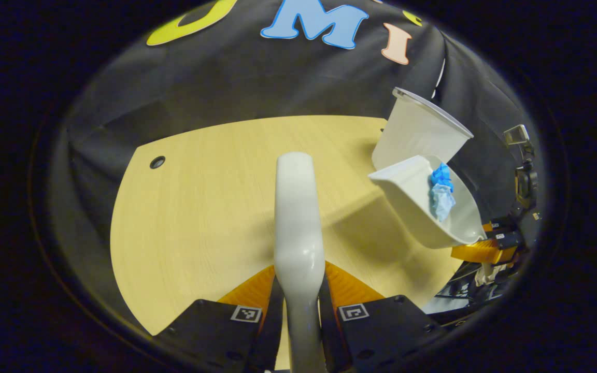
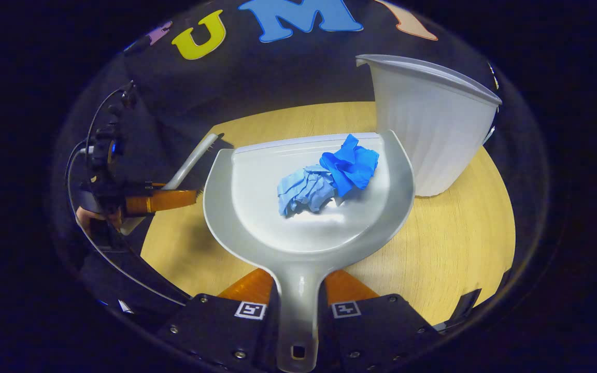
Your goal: Pick up the small broom and dustpan from the desktop, sweep the trash into the dustpan with the broom, and then empty the trash into the garbage bin.
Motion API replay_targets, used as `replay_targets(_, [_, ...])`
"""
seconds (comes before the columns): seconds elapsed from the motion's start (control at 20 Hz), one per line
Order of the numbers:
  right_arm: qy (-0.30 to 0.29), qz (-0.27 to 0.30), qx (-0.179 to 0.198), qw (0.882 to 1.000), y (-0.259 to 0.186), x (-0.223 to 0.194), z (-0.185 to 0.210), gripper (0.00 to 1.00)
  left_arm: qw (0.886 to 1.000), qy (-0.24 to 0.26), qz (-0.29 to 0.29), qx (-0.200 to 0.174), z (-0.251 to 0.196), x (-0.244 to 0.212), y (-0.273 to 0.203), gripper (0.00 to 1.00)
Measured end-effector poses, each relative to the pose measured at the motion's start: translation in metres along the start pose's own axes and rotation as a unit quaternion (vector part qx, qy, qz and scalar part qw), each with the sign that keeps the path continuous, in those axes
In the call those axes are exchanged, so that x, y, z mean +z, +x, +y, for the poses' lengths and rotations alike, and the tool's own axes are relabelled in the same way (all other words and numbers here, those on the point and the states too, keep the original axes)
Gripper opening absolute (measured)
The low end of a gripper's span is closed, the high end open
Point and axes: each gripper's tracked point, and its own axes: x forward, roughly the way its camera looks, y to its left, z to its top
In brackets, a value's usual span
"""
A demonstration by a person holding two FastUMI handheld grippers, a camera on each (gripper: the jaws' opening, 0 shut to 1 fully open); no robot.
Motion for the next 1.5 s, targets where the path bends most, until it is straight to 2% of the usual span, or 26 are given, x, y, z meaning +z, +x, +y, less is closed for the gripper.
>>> replay_targets(0.2, [0.004,-0.032,0.025,0.999,-0.004,0.014,0.004,0.31,1.0,-0.018,-0.008,0.009,0.031,-0.014,-0.024,0.41])
replay_targets(0.3, [0.009,-0.049,0.039,0.998,-0.011,0.025,0.004,0.31,1.0,-0.027,-0.008,0.007,0.03,-0.014,-0.028,0.42])
replay_targets(0.45, [0.041,-0.079,0.068,0.994,-0.032,0.064,0.016,0.31,0.999,-0.032,-0.012,0.007,0.025,-0.012,-0.026,0.4])
replay_targets(0.6, [0.086,-0.108,0.1,0.985,-0.044,0.095,0.019,0.31,0.999,-0.028,-0.013,0.01,0.021,-0.009,-0.025,0.38])
replay_targets(0.65, [0.106,-0.119,0.112,0.981,-0.046,0.107,0.016,0.31,0.999,-0.027,-0.014,0.011,0.019,-0.007,-0.026,0.4])
replay_targets(0.75, [0.147,-0.143,0.129,0.97,-0.053,0.12,0.01,0.31,0.999,-0.024,-0.015,0.014,0.016,-0.005,-0.025,0.38])
replay_targets(0.95, [0.229,-0.184,0.168,0.941,-0.074,0.12,-0.006,0.31,1.0,-0.024,-0.012,0.015,0.011,-0.004,-0.023,0.38])
replay_targets(1.1, [0.282,-0.21,0.182,0.918,-0.081,0.12,-0.016,0.31,1.0,-0.028,-0.005,0.014,0.007,-0.003,-0.017,0.38])
replay_targets(1.2, [0.314,-0.222,0.206,0.9,-0.084,0.118,-0.018,0.31,1.0,-0.026,-0.003,0.015,0.004,-0.001,-0.015,0.38])
replay_targets(1.3, [0.347,-0.227,0.242,0.877,-0.082,0.116,-0.022,0.31,1.0,-0.025,-0.001,0.017,0.001,-0.001,-0.012,0.42])
replay_targets(1.35, [0.363,-0.23,0.263,0.864,-0.082,0.117,-0.025,0.31,1.0,-0.026,0.002,0.016,0.0,0.001,-0.011,0.38])
replay_targets(1.4, [0.381,-0.232,0.286,0.848,-0.083,0.116,-0.029,0.31,1.0,-0.027,0.004,0.016,-0.002,0.001,-0.009,0.42])
replay_targets(1.5, [0.418,-0.237,0.332,0.812,-0.085,0.118,-0.033,0.3,1.0,-0.026,0.008,0.015,-0.007,0.001,-0.006,0.38])
